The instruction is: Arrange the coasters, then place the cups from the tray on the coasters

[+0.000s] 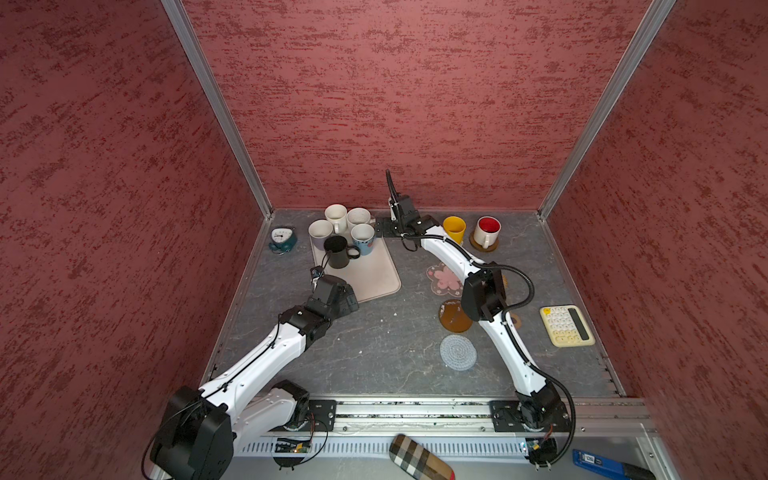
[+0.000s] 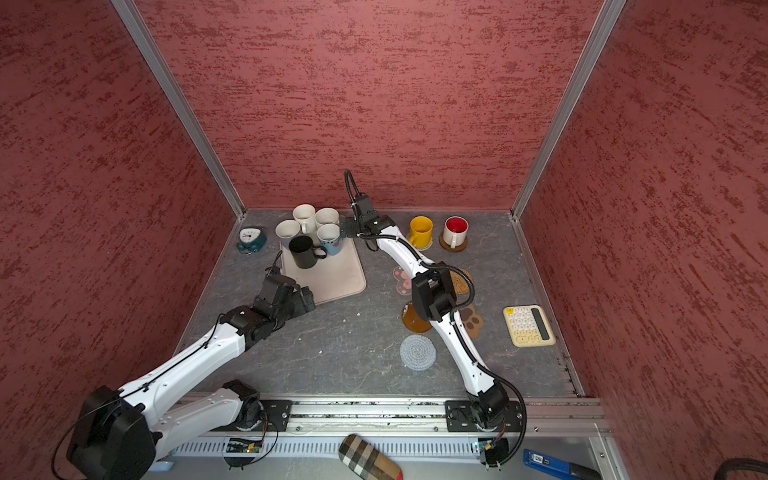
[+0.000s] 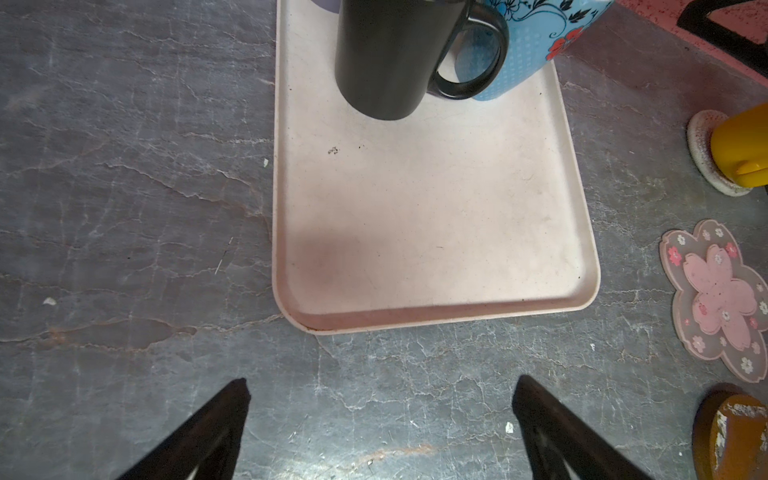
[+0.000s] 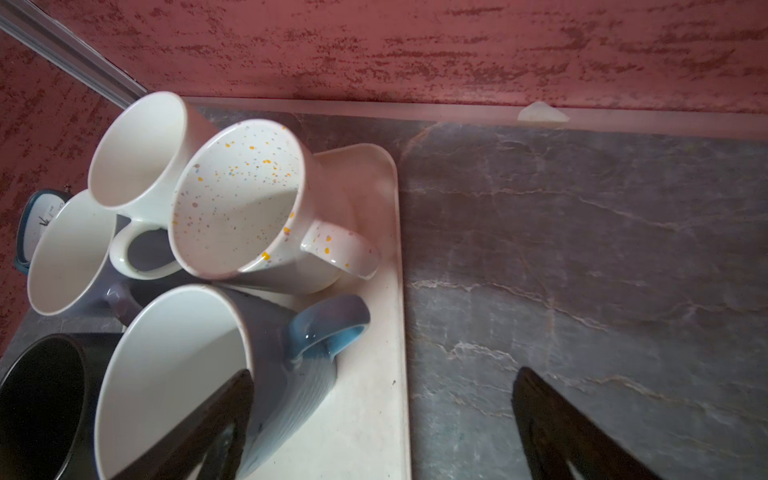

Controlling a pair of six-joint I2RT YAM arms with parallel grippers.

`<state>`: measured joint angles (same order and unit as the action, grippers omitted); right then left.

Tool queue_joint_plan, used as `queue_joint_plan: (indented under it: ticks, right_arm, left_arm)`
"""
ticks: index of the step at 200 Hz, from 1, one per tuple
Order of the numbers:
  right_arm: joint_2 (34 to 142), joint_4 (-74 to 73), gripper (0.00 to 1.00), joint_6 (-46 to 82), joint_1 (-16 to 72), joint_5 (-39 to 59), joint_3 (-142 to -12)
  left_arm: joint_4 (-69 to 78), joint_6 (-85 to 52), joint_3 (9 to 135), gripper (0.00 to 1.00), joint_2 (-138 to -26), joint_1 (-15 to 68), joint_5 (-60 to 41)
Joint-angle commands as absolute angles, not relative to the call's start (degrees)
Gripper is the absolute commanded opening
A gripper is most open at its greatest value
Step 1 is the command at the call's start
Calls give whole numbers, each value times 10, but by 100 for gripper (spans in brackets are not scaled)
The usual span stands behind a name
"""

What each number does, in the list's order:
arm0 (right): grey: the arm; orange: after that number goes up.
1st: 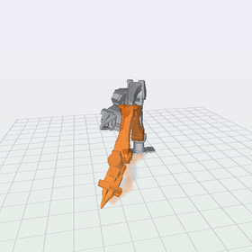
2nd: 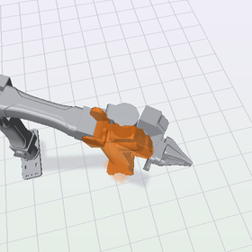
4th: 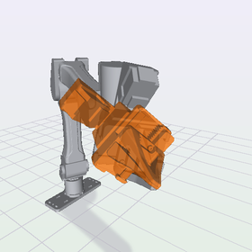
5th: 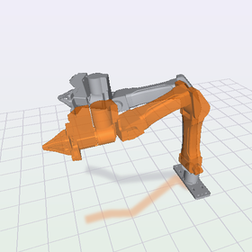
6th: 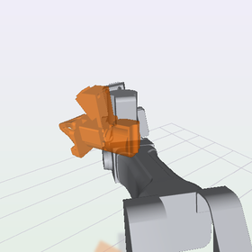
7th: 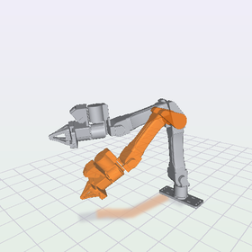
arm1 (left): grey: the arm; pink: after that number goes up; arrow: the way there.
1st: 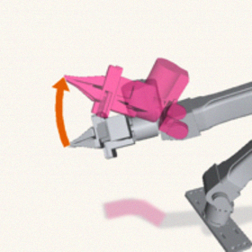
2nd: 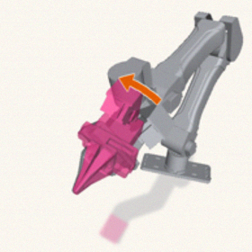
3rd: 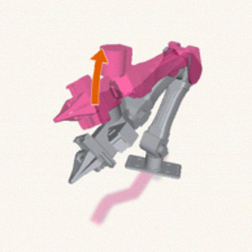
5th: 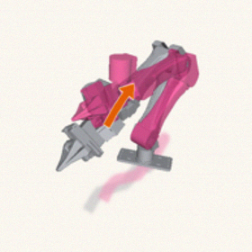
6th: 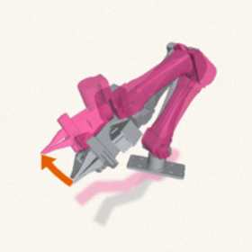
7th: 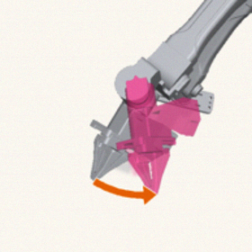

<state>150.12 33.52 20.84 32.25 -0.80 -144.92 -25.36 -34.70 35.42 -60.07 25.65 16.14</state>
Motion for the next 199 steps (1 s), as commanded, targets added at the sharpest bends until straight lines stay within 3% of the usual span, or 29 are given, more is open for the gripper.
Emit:
queue_joint_plan:
  ticks: [1,199]
  right_arm:
    - [1517,288,97,222,323,-33,-1467]
    - [1511,297,83,222,314,-2,-1451]
  left_arm:
    - [-236,-345,343,100,-593,254,157]
    - [-255,-355,351,100,-580,253,151]
